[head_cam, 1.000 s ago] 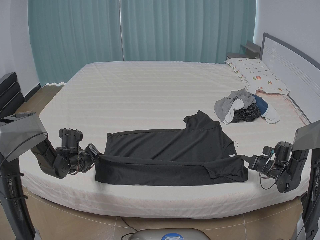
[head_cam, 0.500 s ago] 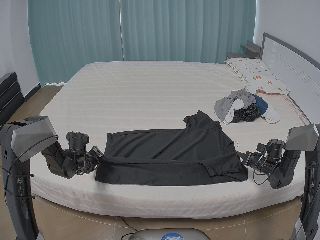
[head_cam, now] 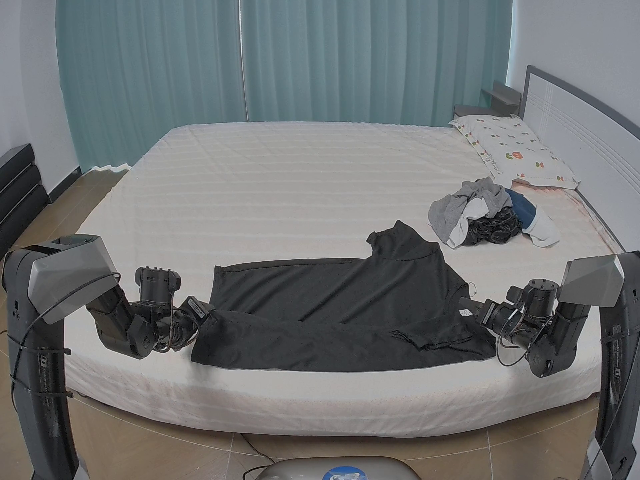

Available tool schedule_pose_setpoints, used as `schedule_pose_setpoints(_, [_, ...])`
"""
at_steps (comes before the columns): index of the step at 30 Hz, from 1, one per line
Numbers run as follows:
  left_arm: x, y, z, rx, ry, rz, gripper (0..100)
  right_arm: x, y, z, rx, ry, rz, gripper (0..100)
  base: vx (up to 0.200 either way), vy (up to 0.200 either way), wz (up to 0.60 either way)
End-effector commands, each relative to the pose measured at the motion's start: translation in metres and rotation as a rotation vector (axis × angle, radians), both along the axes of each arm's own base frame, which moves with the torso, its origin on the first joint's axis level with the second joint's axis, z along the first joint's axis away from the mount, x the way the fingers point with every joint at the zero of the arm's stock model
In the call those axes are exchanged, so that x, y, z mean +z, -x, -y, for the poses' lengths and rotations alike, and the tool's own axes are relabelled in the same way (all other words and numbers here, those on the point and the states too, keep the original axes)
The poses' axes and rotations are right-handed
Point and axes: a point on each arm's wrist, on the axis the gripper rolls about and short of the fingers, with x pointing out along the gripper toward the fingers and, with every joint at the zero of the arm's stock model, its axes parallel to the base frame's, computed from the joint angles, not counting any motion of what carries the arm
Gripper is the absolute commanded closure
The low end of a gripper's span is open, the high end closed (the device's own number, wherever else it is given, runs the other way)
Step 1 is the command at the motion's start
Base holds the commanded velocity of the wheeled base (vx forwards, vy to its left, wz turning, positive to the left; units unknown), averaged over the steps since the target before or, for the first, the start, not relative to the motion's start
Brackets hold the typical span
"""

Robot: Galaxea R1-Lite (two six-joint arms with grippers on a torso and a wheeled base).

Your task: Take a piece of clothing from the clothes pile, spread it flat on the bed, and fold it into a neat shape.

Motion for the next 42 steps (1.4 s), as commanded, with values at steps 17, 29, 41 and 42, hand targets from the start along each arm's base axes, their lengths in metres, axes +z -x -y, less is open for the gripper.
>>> schedule_pose_setpoints(17, [0.016,0.032,-0.01,0.03,0.177,-0.042,0,0.017,0.06,-0.038,-0.08,-0.273,-0.262,0,0.0,0.0,0.0])
schedule_pose_setpoints(29, [0.014,0.043,-0.008,-0.002,0.188,0.052,0,-0.007,0.054,-0.056,-0.131,-0.238,-0.285,0,0.0,0.0,0.0])
schedule_pose_setpoints(41, [0.014,0.043,-0.008,-0.004,0.187,0.052,0,-0.002,0.051,-0.064,-0.133,-0.247,-0.258,0,0.0,0.0,0.0])
schedule_pose_setpoints(42, [0.014,0.043,-0.008,-0.004,0.187,0.052,0,0.001,0.051,-0.065,-0.134,-0.247,-0.248,0,0.0,0.0,0.0])
